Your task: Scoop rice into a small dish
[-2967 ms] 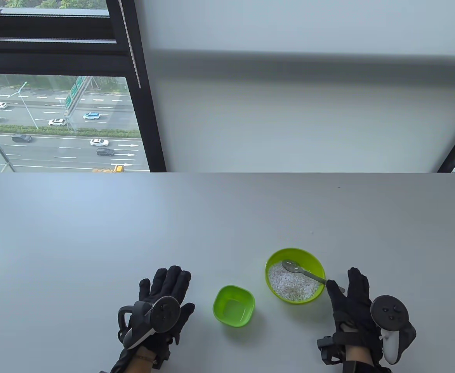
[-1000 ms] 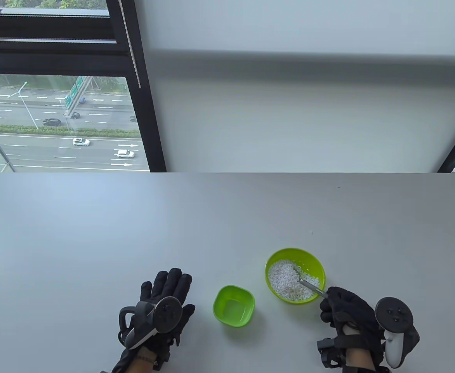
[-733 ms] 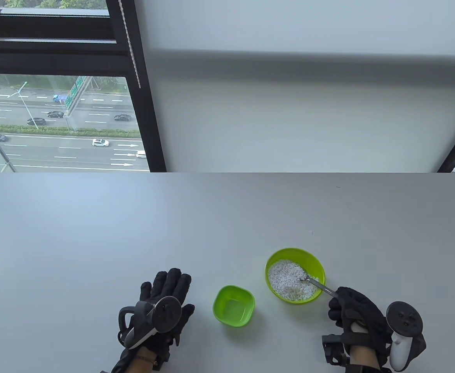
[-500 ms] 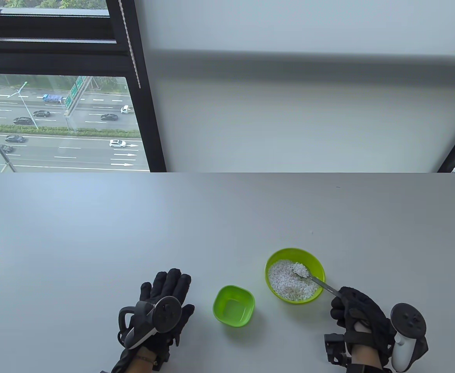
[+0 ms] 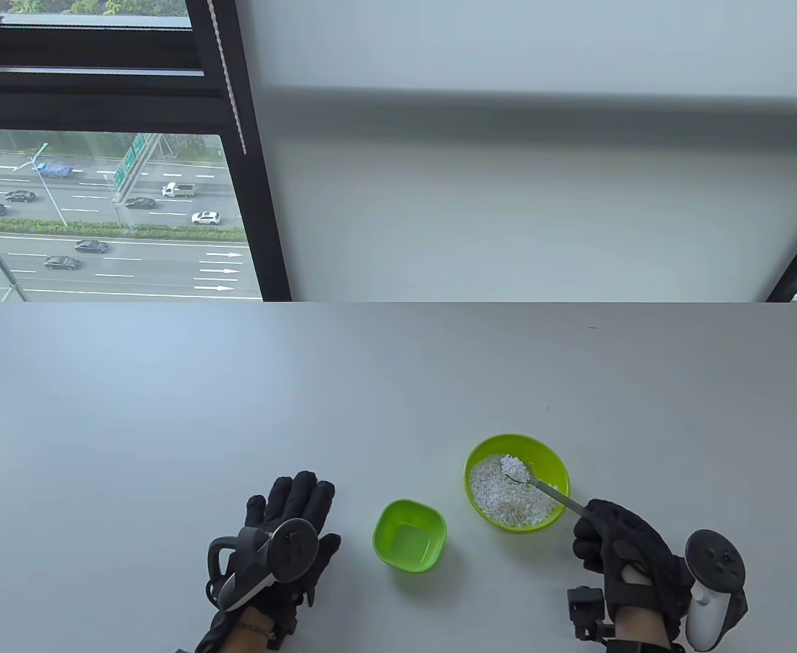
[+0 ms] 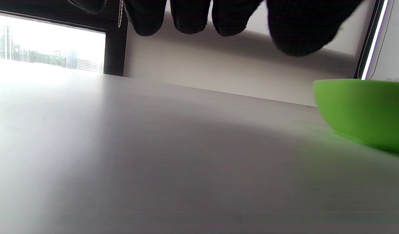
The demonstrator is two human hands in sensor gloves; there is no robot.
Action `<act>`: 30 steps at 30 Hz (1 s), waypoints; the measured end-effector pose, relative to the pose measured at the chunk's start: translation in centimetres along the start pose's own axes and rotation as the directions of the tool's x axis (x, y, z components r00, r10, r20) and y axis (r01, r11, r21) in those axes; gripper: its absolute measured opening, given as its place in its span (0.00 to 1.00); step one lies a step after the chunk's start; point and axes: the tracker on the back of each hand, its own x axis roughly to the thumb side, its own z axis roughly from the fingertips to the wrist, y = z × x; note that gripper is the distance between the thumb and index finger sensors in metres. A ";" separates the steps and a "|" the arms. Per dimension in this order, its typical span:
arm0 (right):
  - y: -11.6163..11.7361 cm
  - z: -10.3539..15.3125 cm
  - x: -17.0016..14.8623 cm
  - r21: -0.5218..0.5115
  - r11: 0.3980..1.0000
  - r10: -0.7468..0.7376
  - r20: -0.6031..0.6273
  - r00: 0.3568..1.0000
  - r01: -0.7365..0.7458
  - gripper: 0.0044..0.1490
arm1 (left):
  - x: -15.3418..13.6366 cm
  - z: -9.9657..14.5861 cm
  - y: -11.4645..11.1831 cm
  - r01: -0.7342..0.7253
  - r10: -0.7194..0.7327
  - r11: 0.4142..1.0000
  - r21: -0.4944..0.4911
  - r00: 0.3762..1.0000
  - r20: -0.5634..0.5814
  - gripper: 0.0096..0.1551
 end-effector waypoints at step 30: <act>7.1 2.3 2.0 0.358 0.909 0.167 0.155 0.974 -0.212 0.27 | 0.0 -0.1 -0.1 0.004 -0.004 1.000 -0.021 1.000 -0.002 0.45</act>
